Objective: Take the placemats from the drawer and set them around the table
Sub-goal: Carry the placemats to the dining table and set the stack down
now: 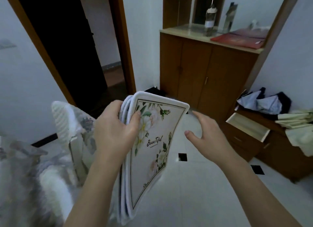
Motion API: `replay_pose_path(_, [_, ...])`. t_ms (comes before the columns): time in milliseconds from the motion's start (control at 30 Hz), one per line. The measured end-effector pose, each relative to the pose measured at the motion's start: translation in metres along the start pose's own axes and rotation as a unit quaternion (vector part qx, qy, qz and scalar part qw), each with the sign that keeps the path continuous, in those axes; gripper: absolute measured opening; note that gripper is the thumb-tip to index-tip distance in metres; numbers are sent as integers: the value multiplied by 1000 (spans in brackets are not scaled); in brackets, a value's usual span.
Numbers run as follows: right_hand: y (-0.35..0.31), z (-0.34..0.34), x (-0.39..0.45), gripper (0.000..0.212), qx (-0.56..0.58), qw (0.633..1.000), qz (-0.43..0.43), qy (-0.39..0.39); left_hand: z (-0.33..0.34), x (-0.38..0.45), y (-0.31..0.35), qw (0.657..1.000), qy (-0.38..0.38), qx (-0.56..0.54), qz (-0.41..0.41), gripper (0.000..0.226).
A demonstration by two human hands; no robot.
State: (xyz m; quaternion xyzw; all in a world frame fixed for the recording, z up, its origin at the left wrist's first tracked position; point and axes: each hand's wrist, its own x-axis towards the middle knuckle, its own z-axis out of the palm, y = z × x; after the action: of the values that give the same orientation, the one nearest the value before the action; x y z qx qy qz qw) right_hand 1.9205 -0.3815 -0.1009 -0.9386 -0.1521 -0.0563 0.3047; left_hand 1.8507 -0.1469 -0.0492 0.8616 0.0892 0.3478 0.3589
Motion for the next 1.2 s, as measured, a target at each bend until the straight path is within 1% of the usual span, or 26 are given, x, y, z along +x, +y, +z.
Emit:
replay_pose_path(133, [9,6,54,67,-10,999,27,17,53,51,-28,998,-57,7,13,14])
replay_pose_path(333, [24,24,115,66,-13,998,48,27,121,113,-68,989,-128,65,43,13])
replay_pose_path(467, [35,35,166,66,-26,998,50,20,153,152,-96,984,-142,104,36,13])
replay_pose_path(600, [46,56,229,66,-42,999,30,0,183,190,-124,982,-144,124,16,15])
replay_pose_path(733, [57,78,298,65,-58,998,-14,-11,216,231,-142,975,-155,157,5,17])
replay_pose_path(833, [55,92,360,67,-61,996,-56,-32,235,268,-152,972,-139,190,4,15])
replay_pose_path(900, [48,105,402,68,-54,993,-92,-53,242,291,-161,969,-121,213,-12,16])
replay_pose_path(1000, [27,128,457,67,-47,985,-146,-76,243,317,-178,966,-99,234,-50,22])
replay_pose_path(1067, [7,145,484,66,-39,979,-174,-97,236,331,-193,960,-81,260,-73,21])
replay_pose_path(1200, [-34,186,531,65,-30,960,-242,-136,222,365,-234,946,-53,309,-82,18])
